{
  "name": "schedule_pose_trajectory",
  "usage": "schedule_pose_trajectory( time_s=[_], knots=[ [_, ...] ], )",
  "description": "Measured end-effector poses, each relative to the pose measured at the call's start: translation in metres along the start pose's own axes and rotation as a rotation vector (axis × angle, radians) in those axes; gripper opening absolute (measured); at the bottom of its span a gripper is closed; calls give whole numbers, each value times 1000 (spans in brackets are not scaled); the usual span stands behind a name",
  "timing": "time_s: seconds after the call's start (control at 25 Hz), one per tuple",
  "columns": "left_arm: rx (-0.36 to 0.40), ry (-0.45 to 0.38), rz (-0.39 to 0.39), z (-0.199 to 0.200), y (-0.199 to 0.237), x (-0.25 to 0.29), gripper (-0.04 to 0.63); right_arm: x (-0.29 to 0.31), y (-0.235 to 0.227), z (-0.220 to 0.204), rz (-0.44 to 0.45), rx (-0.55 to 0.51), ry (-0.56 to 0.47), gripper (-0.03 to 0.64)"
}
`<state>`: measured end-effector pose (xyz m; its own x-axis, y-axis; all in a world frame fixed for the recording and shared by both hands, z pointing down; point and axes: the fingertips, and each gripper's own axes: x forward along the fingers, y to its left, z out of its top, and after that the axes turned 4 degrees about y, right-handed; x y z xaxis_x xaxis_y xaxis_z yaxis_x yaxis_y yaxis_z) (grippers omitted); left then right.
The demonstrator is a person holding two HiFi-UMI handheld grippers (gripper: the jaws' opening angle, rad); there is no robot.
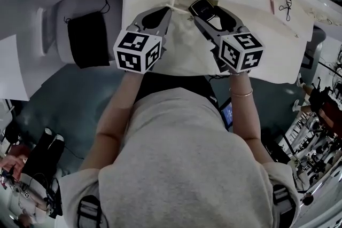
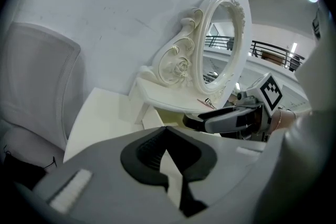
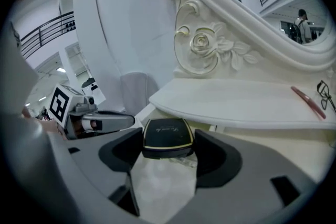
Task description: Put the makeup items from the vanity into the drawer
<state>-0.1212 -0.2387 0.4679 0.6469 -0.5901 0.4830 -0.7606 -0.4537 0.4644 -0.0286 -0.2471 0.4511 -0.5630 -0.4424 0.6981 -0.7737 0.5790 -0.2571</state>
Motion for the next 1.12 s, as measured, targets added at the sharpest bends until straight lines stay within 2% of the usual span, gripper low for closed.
schedule_pose_trajectory(
  time_s=[0.36, 0.68, 1.12],
  knots=[
    [-1, 12, -24, -1, -4, 4, 9, 14, -3, 5, 38, 80, 58, 321],
    [6, 15, -31, -1, -4, 4, 9, 27, -1, 8, 41, 109, 108, 321],
    [12, -8, -10, 1, -1, 2, 9, 37, -8, 8, -35, 142, 159, 321]
  ],
)
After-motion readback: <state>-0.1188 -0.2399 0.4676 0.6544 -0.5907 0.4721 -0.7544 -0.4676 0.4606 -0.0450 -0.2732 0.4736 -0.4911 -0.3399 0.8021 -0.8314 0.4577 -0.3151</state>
